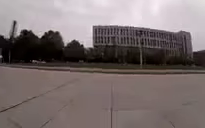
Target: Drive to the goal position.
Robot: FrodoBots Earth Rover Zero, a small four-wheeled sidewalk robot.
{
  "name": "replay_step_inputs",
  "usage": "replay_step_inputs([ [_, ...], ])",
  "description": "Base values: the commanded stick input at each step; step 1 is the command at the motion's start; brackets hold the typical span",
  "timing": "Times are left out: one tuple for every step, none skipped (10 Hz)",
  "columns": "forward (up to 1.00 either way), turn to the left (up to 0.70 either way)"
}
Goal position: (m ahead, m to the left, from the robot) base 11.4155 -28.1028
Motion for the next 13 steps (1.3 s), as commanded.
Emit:
replay_step_inputs([
  [0.00,-0.45],
  [0.00,-0.45],
  [0.00,-0.45],
  [0.00,-0.45],
  [0.00,-0.45],
  [0.00,-0.45],
  [0.00,-0.45],
  [0.00,-0.45],
  [0.00,-0.45],
  [0.00,-0.45],
  [0.00,-0.45],
  [0.77,-0.31],
  [1.00,-0.27],
])
